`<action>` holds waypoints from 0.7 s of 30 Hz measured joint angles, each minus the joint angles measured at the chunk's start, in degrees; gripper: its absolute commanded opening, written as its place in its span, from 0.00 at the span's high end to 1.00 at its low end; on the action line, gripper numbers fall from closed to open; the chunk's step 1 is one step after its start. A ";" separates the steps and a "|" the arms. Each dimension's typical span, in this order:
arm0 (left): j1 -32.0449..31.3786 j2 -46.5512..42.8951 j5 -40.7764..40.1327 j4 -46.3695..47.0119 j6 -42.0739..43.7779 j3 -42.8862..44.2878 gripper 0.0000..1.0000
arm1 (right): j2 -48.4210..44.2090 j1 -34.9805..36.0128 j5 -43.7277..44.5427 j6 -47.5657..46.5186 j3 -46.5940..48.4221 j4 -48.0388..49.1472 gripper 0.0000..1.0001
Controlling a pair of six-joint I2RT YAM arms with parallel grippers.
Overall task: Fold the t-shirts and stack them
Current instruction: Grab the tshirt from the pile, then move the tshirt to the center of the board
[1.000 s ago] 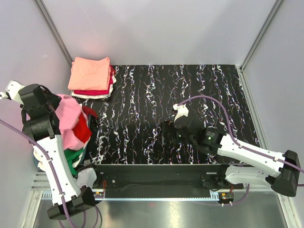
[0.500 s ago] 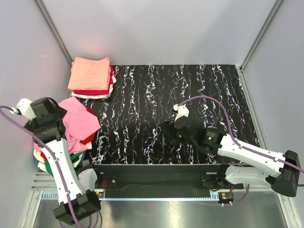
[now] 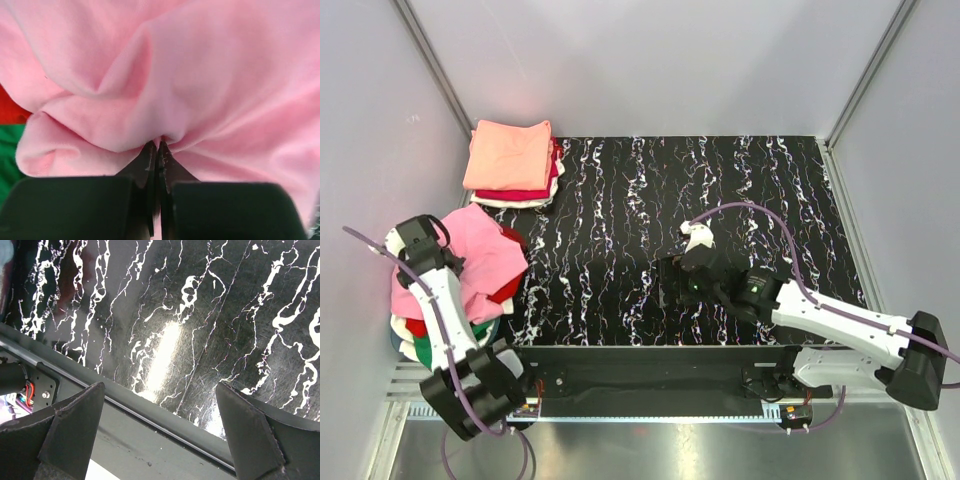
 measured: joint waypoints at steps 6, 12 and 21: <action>-1.27 -7.56 0.04 -2.16 -1.03 12.41 1.00 | 1.95 0.00 -0.39 0.33 0.00 0.33 0.00; -10.16 -12.37 1.42 -1.31 -5.11 24.52 1.00 | 1.18 0.02 1.66 0.72 0.02 -0.37 0.00; -52.85 9.97 6.67 0.70 0.22 39.19 0.94 | -14.01 -0.94 24.15 2.80 5.81 -10.32 0.00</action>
